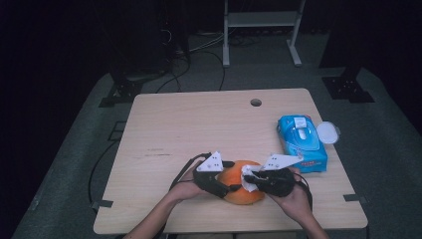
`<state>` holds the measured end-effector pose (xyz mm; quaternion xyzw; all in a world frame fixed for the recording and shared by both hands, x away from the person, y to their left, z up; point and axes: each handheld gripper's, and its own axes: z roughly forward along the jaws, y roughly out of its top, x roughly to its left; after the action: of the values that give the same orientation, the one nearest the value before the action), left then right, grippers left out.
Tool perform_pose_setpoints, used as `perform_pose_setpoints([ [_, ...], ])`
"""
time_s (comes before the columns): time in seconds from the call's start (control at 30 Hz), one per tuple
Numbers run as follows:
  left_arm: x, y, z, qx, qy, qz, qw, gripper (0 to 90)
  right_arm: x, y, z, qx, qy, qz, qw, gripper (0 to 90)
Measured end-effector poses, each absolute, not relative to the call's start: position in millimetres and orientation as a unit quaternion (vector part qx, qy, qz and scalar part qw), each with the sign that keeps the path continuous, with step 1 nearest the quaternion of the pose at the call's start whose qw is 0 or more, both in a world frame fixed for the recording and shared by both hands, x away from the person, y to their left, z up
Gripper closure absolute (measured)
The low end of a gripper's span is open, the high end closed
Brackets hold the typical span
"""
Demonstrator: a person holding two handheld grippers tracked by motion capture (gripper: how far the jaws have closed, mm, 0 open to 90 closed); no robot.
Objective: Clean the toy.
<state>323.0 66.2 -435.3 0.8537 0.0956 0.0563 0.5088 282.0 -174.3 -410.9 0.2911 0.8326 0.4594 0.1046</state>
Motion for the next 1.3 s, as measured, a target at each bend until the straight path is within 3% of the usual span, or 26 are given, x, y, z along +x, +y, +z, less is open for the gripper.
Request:
perform_pose_setpoints([
  [0.23,323.2,69.6,-434.2,0.858,0.095,0.048,0.502,25.7,290.3,-195.9,-412.6,0.327,0.816,0.464,0.109,80.1],
  [0.3,323.2,67.5,-427.3,0.854,0.097,0.053,0.509,19.3,288.0,-189.3,-412.5,0.319,0.820,0.461,0.116,80.1],
  [0.4,324.2,64.6,-425.6,0.849,0.103,0.056,0.515,17.2,284.3,-178.9,-410.1,0.301,0.822,0.470,0.114,80.1],
  [0.63,327.7,69.1,-437.1,0.853,0.112,0.037,0.508,24.4,287.4,-182.0,-411.3,0.304,0.821,0.470,0.113,80.0],
  [0.83,326.0,69.3,-437.3,0.853,0.103,0.026,0.511,24.5,294.1,-191.1,-413.1,0.332,0.806,0.476,0.117,79.9],
  [0.93,328.4,70.9,-427.6,0.844,0.109,0.016,0.525,16.4,291.9,-186.1,-415.0,0.324,0.809,0.476,0.118,80.0],
  [1.03,330.7,72.3,-421.8,0.833,0.114,0.023,0.541,13.9,284.8,-181.6,-410.9,0.301,0.812,0.485,0.120,79.9],
  [1.13,332.5,71.8,-431.6,0.850,0.113,0.013,0.515,14.2,279.7,-174.8,-407.3,0.285,0.817,0.484,0.128,79.9],
  [1.3,333.5,77.3,-438.8,0.852,0.117,0.000,0.511,23.0,280.4,-177.2,-411.2,0.287,0.819,0.483,0.119,79.7],
])
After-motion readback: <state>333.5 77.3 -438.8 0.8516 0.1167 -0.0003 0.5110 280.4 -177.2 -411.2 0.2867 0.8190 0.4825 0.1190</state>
